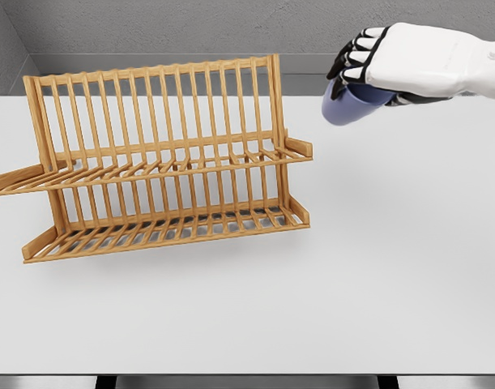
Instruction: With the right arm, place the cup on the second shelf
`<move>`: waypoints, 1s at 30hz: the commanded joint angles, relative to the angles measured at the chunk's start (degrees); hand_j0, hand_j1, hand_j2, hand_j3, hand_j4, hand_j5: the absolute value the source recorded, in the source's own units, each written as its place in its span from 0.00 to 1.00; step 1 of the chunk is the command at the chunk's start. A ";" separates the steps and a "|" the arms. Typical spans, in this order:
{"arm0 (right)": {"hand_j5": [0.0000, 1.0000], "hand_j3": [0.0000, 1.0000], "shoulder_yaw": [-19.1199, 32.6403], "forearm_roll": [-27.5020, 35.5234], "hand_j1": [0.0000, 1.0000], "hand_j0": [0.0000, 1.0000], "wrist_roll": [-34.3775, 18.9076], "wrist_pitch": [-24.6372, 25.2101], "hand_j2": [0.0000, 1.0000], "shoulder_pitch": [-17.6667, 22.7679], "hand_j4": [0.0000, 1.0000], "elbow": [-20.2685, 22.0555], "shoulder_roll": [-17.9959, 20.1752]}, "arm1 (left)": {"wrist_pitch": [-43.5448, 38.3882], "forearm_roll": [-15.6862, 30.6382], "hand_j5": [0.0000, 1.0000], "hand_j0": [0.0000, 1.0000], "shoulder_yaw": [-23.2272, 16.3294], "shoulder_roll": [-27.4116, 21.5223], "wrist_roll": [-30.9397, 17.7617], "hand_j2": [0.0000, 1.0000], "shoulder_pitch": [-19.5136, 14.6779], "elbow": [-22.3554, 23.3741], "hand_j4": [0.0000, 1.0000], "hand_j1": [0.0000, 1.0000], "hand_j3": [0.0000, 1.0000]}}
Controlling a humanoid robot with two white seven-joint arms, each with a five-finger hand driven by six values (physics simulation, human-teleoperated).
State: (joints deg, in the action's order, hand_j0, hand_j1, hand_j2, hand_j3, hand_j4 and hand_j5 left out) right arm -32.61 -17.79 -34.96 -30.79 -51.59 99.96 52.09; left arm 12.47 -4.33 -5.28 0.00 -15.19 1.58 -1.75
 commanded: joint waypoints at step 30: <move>0.59 0.59 -3.07 0.30 0.59 0.59 -0.04 1.35 0.59 -1.58 0.59 0.50 -9.81 | 0.01 0.02 1.00 1.00 0.01 0.00 -0.01 1.00 0.00 -0.01 1.00 1.00 1.00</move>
State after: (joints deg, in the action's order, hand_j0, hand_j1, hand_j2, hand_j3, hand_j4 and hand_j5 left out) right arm -35.40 -17.76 -34.99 -29.64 -53.17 100.46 42.78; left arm 12.47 -4.33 -5.26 0.00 -15.19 1.58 -1.75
